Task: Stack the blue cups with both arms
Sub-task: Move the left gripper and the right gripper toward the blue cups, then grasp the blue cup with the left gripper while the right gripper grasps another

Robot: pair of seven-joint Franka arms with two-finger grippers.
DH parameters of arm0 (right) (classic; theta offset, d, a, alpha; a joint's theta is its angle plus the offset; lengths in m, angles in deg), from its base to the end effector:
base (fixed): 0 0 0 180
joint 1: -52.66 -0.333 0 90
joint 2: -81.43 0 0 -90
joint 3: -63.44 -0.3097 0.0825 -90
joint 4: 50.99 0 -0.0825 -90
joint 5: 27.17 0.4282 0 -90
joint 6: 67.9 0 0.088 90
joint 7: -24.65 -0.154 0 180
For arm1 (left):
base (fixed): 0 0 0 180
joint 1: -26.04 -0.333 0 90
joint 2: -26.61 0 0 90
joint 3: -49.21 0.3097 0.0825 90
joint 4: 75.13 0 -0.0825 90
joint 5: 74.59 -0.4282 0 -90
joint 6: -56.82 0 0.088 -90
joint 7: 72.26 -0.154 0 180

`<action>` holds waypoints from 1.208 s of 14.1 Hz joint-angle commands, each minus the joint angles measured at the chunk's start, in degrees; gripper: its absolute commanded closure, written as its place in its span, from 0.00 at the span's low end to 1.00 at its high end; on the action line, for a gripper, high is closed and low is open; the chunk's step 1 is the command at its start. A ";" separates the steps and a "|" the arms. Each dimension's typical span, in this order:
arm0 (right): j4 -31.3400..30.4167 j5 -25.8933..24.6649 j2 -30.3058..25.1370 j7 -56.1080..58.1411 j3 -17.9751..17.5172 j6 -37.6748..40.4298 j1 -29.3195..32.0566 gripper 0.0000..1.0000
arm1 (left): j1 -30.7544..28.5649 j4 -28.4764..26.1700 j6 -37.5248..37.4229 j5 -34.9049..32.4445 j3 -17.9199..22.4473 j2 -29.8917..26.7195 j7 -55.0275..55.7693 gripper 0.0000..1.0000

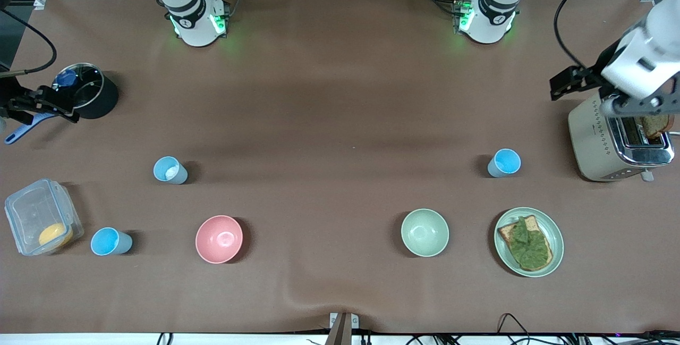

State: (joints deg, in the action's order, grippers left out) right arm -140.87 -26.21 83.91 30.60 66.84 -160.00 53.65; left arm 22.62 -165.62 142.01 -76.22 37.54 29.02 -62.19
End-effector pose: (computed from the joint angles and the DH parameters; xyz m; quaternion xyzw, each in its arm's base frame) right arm 0.6128 -0.0439 0.5493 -0.9999 -0.0133 0.0016 0.0073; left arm 0.5884 -0.0788 0.5358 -0.9976 -0.0159 0.0644 0.0205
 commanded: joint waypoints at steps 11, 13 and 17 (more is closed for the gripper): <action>-1.45 -0.35 -0.02 -0.85 -0.23 -0.62 -1.08 0.00 | -2.74 -20.68 28.78 -1.37 -0.46 4.01 1.27 0.00; -0.92 -0.88 2.77 -1.55 -0.23 -0.63 -2.13 0.00 | -3.26 -20.87 30.29 -3.02 -0.11 7.16 1.27 0.00; -1.44 -0.79 9.37 -1.47 -0.23 -5.52 -1.87 0.00 | -6.34 -20.70 34.07 -5.85 -0.20 12.26 1.27 0.00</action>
State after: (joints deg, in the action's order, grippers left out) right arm -142.57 -26.22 90.23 29.86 66.39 -162.92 51.91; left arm 17.36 -186.61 174.38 -80.63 37.83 39.34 -61.84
